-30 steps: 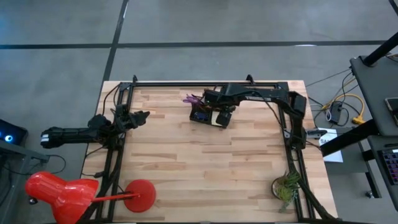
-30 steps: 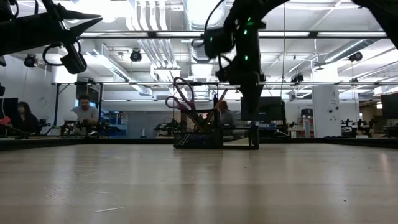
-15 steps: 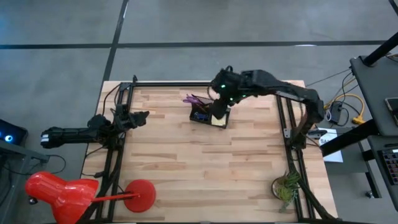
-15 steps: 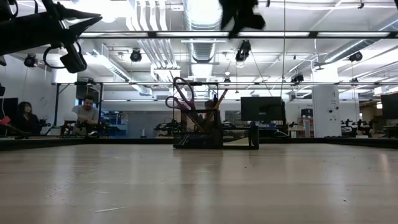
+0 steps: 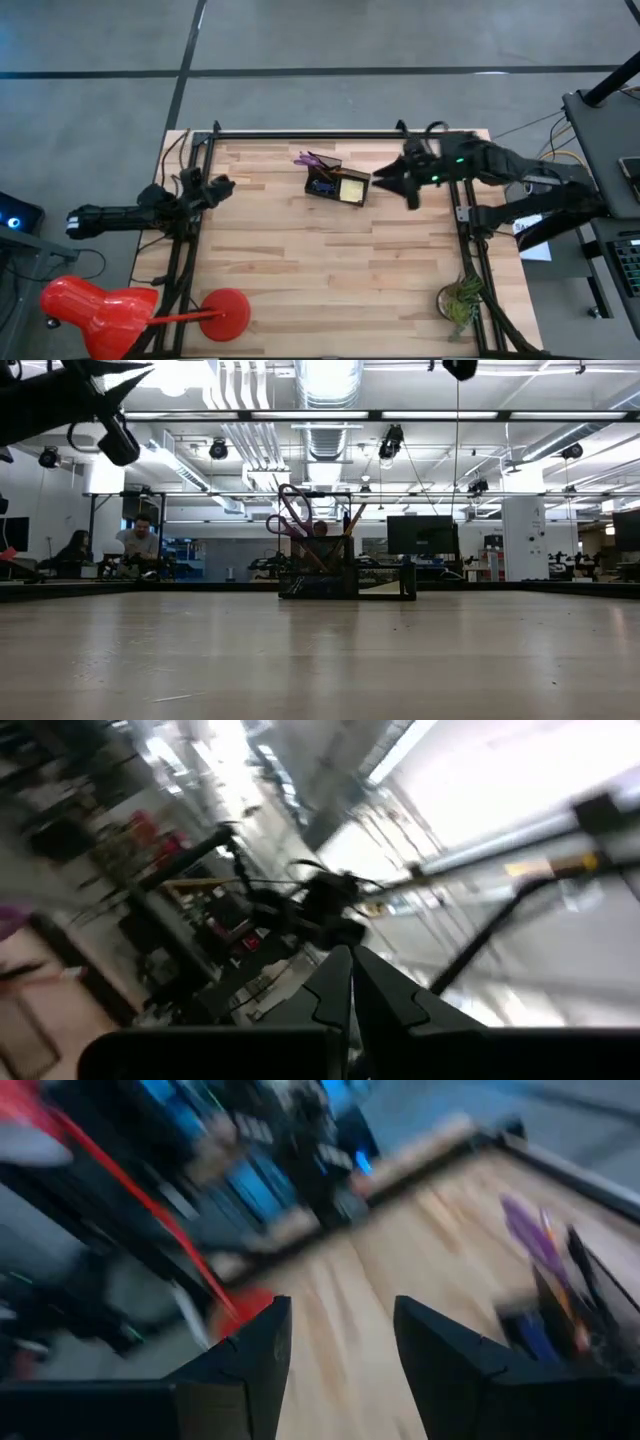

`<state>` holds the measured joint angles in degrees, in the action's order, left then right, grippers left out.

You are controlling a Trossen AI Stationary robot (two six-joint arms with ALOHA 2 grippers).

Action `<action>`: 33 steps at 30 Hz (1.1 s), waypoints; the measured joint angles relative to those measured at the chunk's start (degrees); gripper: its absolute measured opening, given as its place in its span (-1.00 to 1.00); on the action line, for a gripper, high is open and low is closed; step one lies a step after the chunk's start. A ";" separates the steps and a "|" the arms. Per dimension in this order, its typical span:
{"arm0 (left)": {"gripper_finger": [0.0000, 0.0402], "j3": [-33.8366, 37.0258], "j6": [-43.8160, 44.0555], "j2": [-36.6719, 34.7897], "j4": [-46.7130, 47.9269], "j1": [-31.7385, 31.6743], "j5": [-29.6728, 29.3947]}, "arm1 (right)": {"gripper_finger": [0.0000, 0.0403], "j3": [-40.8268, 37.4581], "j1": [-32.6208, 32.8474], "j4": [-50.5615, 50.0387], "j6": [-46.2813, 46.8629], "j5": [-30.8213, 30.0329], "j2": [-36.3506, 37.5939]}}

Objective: Pick and place office supplies into organizer
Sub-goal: Return to Home Position

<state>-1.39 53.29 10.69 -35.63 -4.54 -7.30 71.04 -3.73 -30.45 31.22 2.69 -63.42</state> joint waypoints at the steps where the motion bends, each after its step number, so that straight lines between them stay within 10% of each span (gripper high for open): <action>1: -1.00 -0.05 -2.69 -0.13 -0.63 0.00 1.33 | -0.17 -4.24 -1.35 5.34 -0.08 2.29 3.14; 10: -1.00 -3.69 -26.68 -0.23 0.69 0.00 8.46 | -0.17 -27.05 -12.55 14.35 -4.35 11.29 22.29; 16: -1.00 -2.57 -16.65 -0.36 0.92 0.09 7.31 | -0.17 -33.98 -19.47 11.00 -10.70 22.76 33.23; 19: -1.00 -2.58 -28.03 -0.33 -0.64 0.09 9.28 | -0.17 -36.86 -21.90 10.90 -12.13 26.20 39.45; 33: -1.00 -1.51 -34.39 -1.56 12.04 0.09 14.15 | -0.17 -53.13 -23.05 11.14 -9.09 26.93 63.39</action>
<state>-2.90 18.90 9.13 -23.59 -4.45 6.85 17.91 -26.78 -19.30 22.13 29.63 -0.04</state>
